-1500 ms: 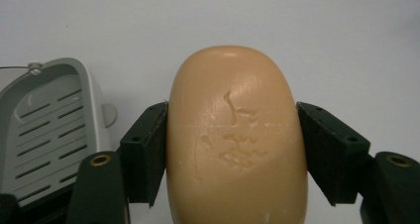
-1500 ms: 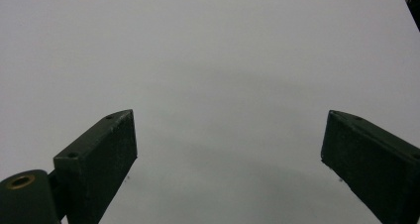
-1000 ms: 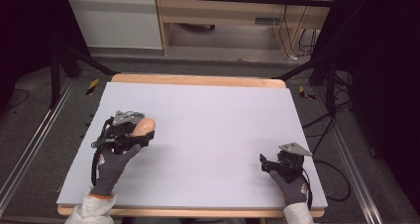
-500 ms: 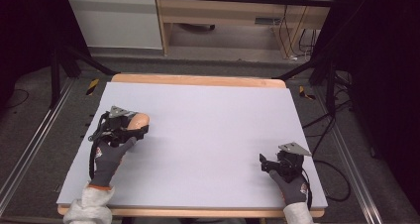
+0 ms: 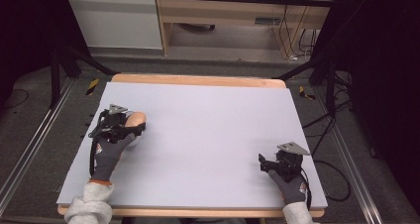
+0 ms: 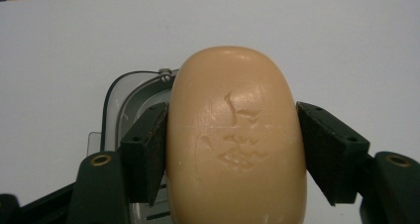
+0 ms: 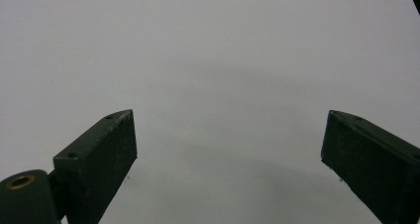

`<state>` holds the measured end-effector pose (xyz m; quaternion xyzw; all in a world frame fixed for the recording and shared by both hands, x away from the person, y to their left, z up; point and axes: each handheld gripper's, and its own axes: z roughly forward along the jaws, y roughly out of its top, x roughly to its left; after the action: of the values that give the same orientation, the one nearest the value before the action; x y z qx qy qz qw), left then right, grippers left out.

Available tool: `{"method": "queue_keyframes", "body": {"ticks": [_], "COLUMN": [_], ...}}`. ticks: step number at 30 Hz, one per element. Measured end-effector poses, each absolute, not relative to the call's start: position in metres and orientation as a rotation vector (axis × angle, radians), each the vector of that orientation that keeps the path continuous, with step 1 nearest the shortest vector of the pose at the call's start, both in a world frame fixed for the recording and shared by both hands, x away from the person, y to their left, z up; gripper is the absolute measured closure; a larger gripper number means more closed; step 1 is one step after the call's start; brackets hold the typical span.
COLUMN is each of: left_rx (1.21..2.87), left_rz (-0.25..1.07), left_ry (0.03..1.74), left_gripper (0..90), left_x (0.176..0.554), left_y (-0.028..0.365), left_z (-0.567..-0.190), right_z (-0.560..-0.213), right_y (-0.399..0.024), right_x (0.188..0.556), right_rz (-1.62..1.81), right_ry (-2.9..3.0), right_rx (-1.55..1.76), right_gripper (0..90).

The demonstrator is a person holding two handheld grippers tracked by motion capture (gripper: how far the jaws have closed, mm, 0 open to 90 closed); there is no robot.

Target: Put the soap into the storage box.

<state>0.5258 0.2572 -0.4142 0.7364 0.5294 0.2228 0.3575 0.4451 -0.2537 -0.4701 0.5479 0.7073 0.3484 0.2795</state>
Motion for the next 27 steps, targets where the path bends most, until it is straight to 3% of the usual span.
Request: {"method": "queue_keyframes", "body": {"ticks": [27], "left_rx": [1.896], "left_rz": [0.606], "left_ry": [1.442], "left_gripper": [31.8], "left_x": [0.534], "left_y": [0.270], "left_z": [-0.430], "right_z": [-0.470], "right_y": [-0.253], "right_x": [0.446], "right_rz": [0.930], "right_ry": [1.903], "right_rx": [1.467], "right_gripper": [7.3]}}
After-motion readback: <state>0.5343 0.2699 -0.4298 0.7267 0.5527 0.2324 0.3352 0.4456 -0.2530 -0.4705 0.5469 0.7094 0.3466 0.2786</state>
